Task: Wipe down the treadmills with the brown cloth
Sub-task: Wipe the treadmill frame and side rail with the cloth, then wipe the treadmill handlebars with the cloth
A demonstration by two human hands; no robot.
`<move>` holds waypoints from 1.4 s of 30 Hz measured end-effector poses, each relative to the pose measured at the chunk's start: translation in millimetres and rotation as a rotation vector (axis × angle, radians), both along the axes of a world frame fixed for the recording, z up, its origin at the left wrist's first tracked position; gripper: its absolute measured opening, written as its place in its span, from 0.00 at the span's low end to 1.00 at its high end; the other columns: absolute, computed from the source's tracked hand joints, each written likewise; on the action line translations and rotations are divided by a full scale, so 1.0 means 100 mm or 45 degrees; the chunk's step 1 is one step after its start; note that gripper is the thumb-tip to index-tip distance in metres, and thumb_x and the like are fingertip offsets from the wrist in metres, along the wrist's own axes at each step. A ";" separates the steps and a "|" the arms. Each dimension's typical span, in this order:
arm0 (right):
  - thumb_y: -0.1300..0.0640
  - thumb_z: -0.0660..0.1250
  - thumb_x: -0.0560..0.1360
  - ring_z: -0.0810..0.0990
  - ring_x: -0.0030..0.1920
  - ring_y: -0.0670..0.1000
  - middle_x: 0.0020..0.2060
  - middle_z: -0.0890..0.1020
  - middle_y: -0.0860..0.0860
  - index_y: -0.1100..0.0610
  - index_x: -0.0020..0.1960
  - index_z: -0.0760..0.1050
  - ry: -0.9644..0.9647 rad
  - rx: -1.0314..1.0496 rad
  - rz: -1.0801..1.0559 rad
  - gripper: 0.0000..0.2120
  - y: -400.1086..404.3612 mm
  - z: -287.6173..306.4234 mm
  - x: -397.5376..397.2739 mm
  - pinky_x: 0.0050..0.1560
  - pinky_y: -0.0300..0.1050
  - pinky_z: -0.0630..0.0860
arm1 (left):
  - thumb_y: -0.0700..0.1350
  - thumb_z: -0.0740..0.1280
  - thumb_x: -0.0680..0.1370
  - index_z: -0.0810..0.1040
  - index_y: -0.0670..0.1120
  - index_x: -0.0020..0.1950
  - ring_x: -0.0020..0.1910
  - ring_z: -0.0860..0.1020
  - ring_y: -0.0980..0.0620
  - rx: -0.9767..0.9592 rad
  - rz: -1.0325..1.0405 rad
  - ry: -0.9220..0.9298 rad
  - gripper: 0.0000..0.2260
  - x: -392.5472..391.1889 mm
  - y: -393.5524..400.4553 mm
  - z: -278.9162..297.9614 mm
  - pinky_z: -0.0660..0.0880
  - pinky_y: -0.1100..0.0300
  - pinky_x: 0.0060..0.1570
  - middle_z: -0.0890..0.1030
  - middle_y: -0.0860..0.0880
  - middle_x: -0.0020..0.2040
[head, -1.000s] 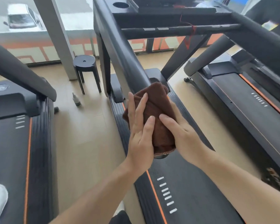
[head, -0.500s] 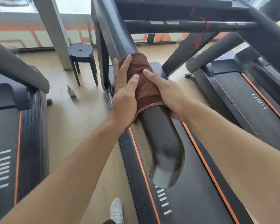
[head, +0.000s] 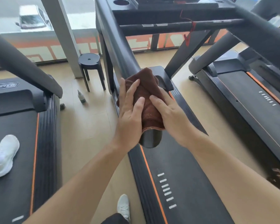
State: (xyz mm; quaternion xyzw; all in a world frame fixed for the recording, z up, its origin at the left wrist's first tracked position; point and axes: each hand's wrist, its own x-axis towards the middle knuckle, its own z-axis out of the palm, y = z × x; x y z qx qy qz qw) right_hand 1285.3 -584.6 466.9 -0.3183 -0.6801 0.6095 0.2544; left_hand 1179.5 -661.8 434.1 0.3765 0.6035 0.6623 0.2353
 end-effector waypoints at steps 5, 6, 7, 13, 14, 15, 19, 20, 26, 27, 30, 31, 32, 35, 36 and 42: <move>0.57 0.60 0.84 0.80 0.63 0.45 0.61 0.83 0.43 0.44 0.74 0.71 -0.020 0.134 -0.047 0.20 -0.42 -0.23 0.50 0.68 0.51 0.74 | 0.53 0.59 0.81 0.61 0.70 0.76 0.82 0.50 0.56 -0.039 0.036 0.194 0.25 0.55 -0.41 -0.18 0.58 0.44 0.78 0.46 0.69 0.80; 0.58 0.60 0.84 0.81 0.62 0.43 0.59 0.84 0.42 0.44 0.73 0.72 -0.034 0.137 -0.049 0.19 -0.46 -0.27 0.59 0.67 0.50 0.75 | 0.51 0.59 0.82 0.58 0.71 0.77 0.82 0.48 0.57 -0.068 0.036 0.233 0.26 0.66 -0.48 -0.22 0.57 0.43 0.79 0.43 0.70 0.80; 0.59 0.60 0.85 0.81 0.60 0.42 0.57 0.85 0.41 0.43 0.71 0.73 -0.051 0.129 -0.041 0.18 -0.49 -0.30 0.66 0.65 0.48 0.76 | 0.49 0.59 0.82 0.54 0.73 0.77 0.82 0.46 0.58 -0.099 0.037 0.257 0.29 0.75 -0.54 -0.26 0.57 0.43 0.79 0.41 0.70 0.80; 0.60 0.60 0.84 0.81 0.62 0.44 0.59 0.84 0.43 0.45 0.72 0.74 -0.130 0.051 0.027 0.19 -0.46 -0.49 0.77 0.69 0.52 0.75 | 0.49 0.60 0.84 0.45 0.75 0.77 0.81 0.38 0.59 -0.264 0.047 0.373 0.33 1.02 -0.70 -0.46 0.56 0.43 0.79 0.34 0.67 0.79; 0.60 0.61 0.84 0.81 0.62 0.44 0.59 0.84 0.43 0.45 0.73 0.73 -0.137 0.044 0.046 0.20 -0.44 -0.50 0.76 0.69 0.52 0.75 | 0.50 0.61 0.84 0.44 0.74 0.78 0.81 0.38 0.59 -0.291 0.048 0.380 0.33 1.03 -0.71 -0.45 0.56 0.43 0.79 0.33 0.67 0.79; 0.60 0.61 0.84 0.81 0.62 0.44 0.59 0.84 0.42 0.44 0.73 0.73 -0.141 0.035 0.067 0.20 -0.40 -0.52 0.75 0.69 0.52 0.75 | 0.51 0.61 0.83 0.44 0.72 0.79 0.81 0.37 0.59 -0.325 0.057 0.416 0.33 1.05 -0.72 -0.44 0.55 0.43 0.80 0.32 0.67 0.79; 0.60 0.63 0.84 0.85 0.55 0.48 0.51 0.87 0.45 0.43 0.62 0.80 -0.231 0.034 0.165 0.15 -0.11 -0.55 0.76 0.63 0.57 0.78 | 0.52 0.67 0.79 0.50 0.59 0.83 0.81 0.35 0.51 -0.463 0.225 0.817 0.37 1.24 -0.67 -0.41 0.47 0.42 0.80 0.33 0.56 0.82; 0.61 0.63 0.83 0.85 0.53 0.50 0.49 0.87 0.47 0.46 0.58 0.82 -0.259 0.034 0.189 0.13 -0.01 -0.56 0.78 0.62 0.59 0.79 | 0.51 0.70 0.78 0.54 0.55 0.83 0.82 0.36 0.47 -0.457 0.246 0.885 0.38 1.32 -0.62 -0.42 0.51 0.39 0.79 0.37 0.54 0.83; 0.62 0.66 0.82 0.84 0.47 0.48 0.43 0.87 0.48 0.48 0.52 0.83 -0.259 0.115 0.174 0.10 0.92 -0.51 0.70 0.54 0.53 0.79 | 0.56 0.60 0.83 0.60 0.46 0.81 0.82 0.42 0.40 -0.268 0.153 0.883 0.29 1.68 0.00 -0.43 0.47 0.44 0.80 0.47 0.46 0.84; 0.61 0.66 0.82 0.84 0.48 0.47 0.44 0.86 0.46 0.47 0.52 0.82 -0.265 0.140 0.129 0.10 1.11 -0.45 0.67 0.55 0.51 0.78 | 0.57 0.58 0.84 0.60 0.46 0.81 0.83 0.43 0.41 -0.240 0.108 0.839 0.28 1.72 0.12 -0.39 0.45 0.47 0.80 0.47 0.46 0.84; 0.61 0.66 0.81 0.83 0.46 0.42 0.45 0.85 0.39 0.41 0.53 0.81 -0.373 0.199 -0.007 0.14 1.61 -0.10 0.61 0.47 0.39 0.79 | 0.62 0.56 0.83 0.57 0.57 0.81 0.83 0.47 0.54 -0.393 0.060 0.230 0.27 1.74 0.52 0.03 0.54 0.47 0.79 0.49 0.58 0.84; 0.63 0.66 0.81 0.83 0.41 0.41 0.43 0.85 0.39 0.41 0.55 0.81 -0.415 0.183 -0.010 0.16 1.73 0.05 0.61 0.38 0.36 0.78 | 0.62 0.57 0.82 0.57 0.64 0.79 0.81 0.50 0.62 -0.491 0.049 -0.111 0.25 1.71 0.64 0.20 0.58 0.47 0.78 0.52 0.65 0.81; 0.65 0.66 0.80 0.83 0.36 0.43 0.41 0.85 0.40 0.42 0.56 0.81 -0.450 0.132 0.009 0.17 1.80 0.20 0.62 0.32 0.36 0.77 | 0.61 0.58 0.82 0.58 0.70 0.75 0.78 0.55 0.67 -0.592 0.045 -0.424 0.21 1.64 0.77 0.37 0.59 0.49 0.78 0.56 0.70 0.78; 0.67 0.68 0.78 0.84 0.32 0.54 0.41 0.87 0.47 0.45 0.59 0.81 -0.478 0.002 0.065 0.19 1.93 0.67 0.61 0.27 0.46 0.77 | 0.63 0.61 0.81 0.71 0.65 0.71 0.68 0.73 0.63 -0.616 0.188 -1.090 0.17 1.27 1.24 0.75 0.61 0.49 0.77 0.77 0.66 0.66; 0.67 0.70 0.77 0.85 0.36 0.54 0.43 0.87 0.47 0.44 0.59 0.81 -0.472 0.014 0.092 0.19 1.95 0.80 0.61 0.30 0.49 0.79 | 0.63 0.62 0.81 0.76 0.57 0.69 0.63 0.78 0.59 -0.550 0.222 -1.362 0.19 1.11 1.38 0.85 0.65 0.48 0.75 0.83 0.60 0.61; 0.67 0.77 0.70 0.84 0.52 0.44 0.53 0.85 0.42 0.38 0.58 0.82 -0.594 0.170 0.504 0.27 1.98 1.45 0.59 0.53 0.39 0.80 | 0.62 0.61 0.81 0.85 0.46 0.52 0.61 0.81 0.38 -0.384 0.016 -1.852 0.22 0.37 1.75 1.48 0.72 0.45 0.69 0.82 0.39 0.63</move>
